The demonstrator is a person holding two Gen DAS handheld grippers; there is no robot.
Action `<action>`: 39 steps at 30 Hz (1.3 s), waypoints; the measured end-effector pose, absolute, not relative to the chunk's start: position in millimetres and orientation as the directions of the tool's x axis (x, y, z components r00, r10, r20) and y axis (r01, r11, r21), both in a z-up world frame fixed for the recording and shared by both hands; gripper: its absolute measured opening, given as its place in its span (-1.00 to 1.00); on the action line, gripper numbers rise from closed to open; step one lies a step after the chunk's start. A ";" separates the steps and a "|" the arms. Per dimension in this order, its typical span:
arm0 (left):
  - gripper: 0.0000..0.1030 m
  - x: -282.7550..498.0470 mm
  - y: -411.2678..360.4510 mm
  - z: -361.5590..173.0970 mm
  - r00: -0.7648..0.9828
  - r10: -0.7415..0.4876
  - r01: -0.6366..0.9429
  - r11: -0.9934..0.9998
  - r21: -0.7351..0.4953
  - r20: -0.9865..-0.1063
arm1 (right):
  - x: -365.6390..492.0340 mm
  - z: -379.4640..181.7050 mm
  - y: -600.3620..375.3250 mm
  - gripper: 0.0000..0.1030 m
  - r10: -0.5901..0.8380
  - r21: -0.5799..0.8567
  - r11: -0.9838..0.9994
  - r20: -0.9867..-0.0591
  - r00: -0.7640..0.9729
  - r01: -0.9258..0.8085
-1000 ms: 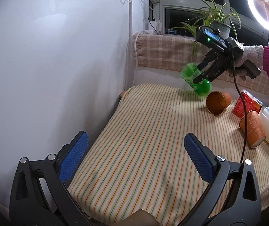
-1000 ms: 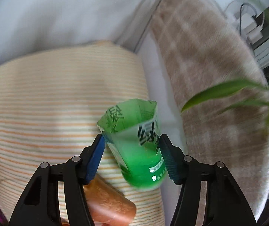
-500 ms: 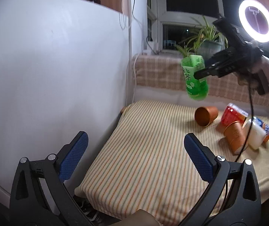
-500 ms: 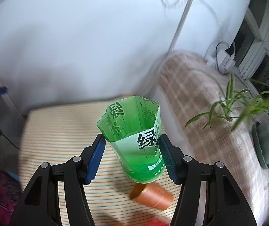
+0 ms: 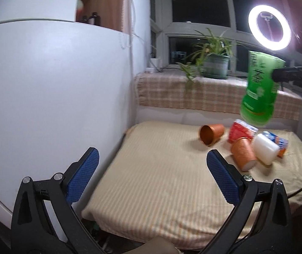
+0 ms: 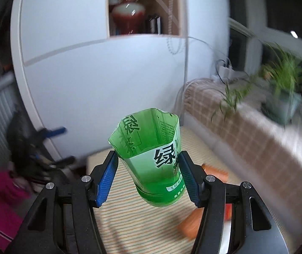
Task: Flip cup upright
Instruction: 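Lift the green bottle with the right gripper and rotate it upright, then lower the green bottle toward the bed with the right gripper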
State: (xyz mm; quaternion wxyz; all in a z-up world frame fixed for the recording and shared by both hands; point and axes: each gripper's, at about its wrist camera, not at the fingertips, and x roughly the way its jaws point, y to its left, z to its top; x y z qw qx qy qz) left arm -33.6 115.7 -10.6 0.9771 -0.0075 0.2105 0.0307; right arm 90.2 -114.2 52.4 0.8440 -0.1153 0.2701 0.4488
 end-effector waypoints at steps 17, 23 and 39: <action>1.00 -17.9 56.1 -24.0 0.843 -0.141 0.120 0.990 -0.075 -0.519 | 62.2 -82.3 -255.3 0.13 0.724 0.615 0.689 -0.605 0.332 -0.383; 1.00 -10.2 44.2 -33.9 0.811 -0.171 0.141 0.985 -0.097 -0.559 | 83.1 -122.7 -268.6 0.13 0.732 0.678 0.681 -0.634 0.249 -0.276; 1.00 19.0 29.7 -44.5 0.752 -0.229 0.174 0.974 -0.149 -0.618 | 115.9 -147.8 -249.4 0.14 0.636 0.569 0.770 -0.723 0.271 -0.290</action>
